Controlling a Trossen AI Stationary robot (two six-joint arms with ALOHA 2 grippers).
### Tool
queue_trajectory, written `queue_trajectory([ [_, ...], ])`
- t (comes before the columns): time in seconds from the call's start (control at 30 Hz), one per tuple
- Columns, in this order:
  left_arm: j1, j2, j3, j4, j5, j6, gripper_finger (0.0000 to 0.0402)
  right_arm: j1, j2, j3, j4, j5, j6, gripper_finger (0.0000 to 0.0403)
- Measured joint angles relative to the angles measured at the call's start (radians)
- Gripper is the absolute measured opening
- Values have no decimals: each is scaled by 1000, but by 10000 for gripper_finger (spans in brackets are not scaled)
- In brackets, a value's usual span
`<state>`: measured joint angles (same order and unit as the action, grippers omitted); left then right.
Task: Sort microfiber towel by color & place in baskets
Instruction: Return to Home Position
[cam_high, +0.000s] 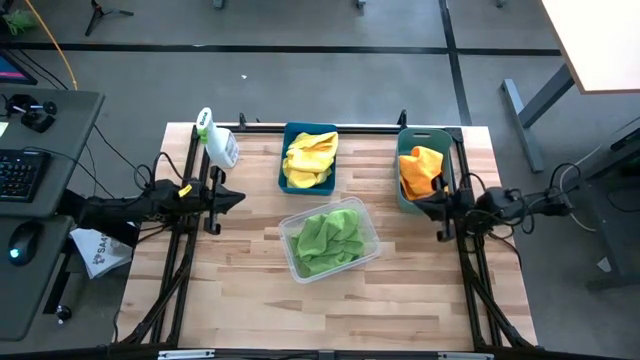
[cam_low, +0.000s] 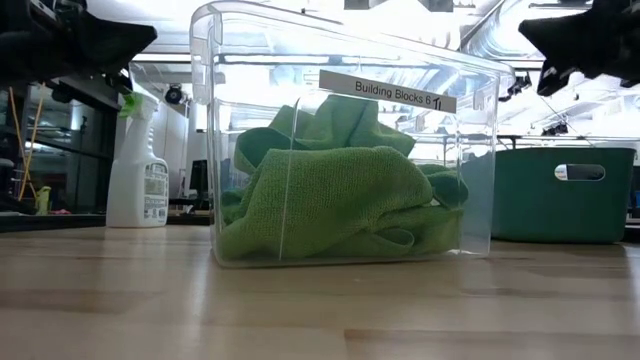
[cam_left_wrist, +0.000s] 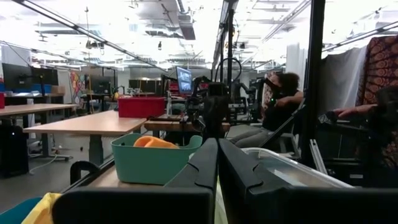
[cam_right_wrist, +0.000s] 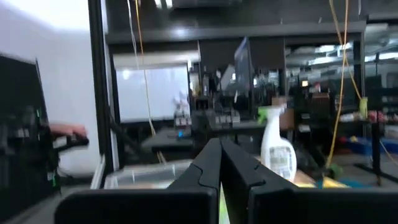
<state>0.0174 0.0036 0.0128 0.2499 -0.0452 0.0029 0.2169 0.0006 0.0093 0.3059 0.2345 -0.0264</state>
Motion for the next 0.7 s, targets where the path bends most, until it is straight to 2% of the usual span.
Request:
queue_trajectory([
  [0.1,0,0,0,0,0,0,0,1,0,0,34,-1,0,0],
  [0.7,0,0,0,0,0,0,0,1,0,0,-20,-2,0,0],
])
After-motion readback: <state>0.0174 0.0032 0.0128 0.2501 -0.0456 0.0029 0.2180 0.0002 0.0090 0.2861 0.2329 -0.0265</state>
